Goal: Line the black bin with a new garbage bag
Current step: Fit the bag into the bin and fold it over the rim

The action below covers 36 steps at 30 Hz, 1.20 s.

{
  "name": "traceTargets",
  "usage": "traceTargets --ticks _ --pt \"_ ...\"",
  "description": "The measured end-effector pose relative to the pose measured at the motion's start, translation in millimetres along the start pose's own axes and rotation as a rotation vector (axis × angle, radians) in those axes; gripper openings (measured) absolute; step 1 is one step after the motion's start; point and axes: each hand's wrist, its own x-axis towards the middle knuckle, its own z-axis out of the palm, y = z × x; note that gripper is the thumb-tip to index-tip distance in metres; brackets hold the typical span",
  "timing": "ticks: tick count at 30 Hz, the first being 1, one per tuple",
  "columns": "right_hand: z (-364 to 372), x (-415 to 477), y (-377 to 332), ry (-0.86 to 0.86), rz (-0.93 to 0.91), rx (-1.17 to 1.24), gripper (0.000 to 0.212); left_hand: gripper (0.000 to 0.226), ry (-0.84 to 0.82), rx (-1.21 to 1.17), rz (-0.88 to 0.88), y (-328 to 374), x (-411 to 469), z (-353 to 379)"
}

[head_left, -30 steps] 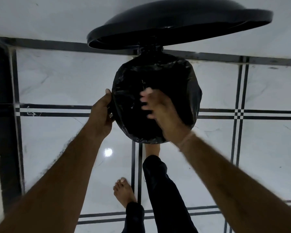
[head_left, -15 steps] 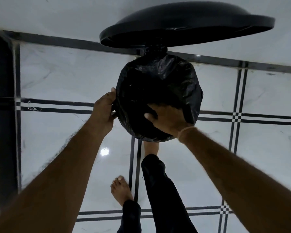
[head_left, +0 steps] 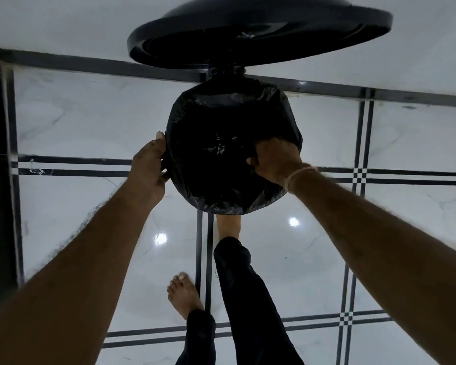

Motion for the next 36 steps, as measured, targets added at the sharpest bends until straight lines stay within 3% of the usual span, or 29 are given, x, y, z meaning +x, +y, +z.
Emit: traceTargets --ticks 5,8,10,13,15,17,19,23,28,36 --pt "34 -43 3 0.414 -0.103 0.248 0.040 0.041 0.073 -0.022 0.012 -16 -12 0" --pt "63 -69 6 0.597 0.015 0.290 0.036 0.045 0.225 -0.090 -0.029 -34 -30 3" --pt "79 -81 3 0.629 0.130 0.350 0.040 0.043 0.235 -0.170 -0.071 -50 -42 6" --pt "87 -88 -7 0.733 0.214 0.803 0.043 0.035 0.174 -0.238 -0.099 -68 -55 11" --pt "89 -83 -10 0.821 0.326 1.129 0.035 0.031 0.150 -0.275 -0.100 -73 -56 12" --pt "90 -76 -6 0.764 0.521 1.454 0.019 0.034 0.115 -0.345 -0.112 -75 -53 13" --pt "90 -73 3 0.633 0.631 1.794 0.017 0.042 0.102 -0.443 -0.134 -76 -49 13" --pt "91 -79 8 0.408 0.623 2.358 0.019 0.039 0.094 -0.597 -0.162 -85 -48 20" --pt "102 -83 -9 0.116 0.794 2.471 0.032 0.035 0.052 -0.691 -0.351 -104 -66 27" --pt "103 -93 -29 0.073 0.771 2.701 0.037 0.021 0.095 -0.640 -0.270 -97 -52 20"
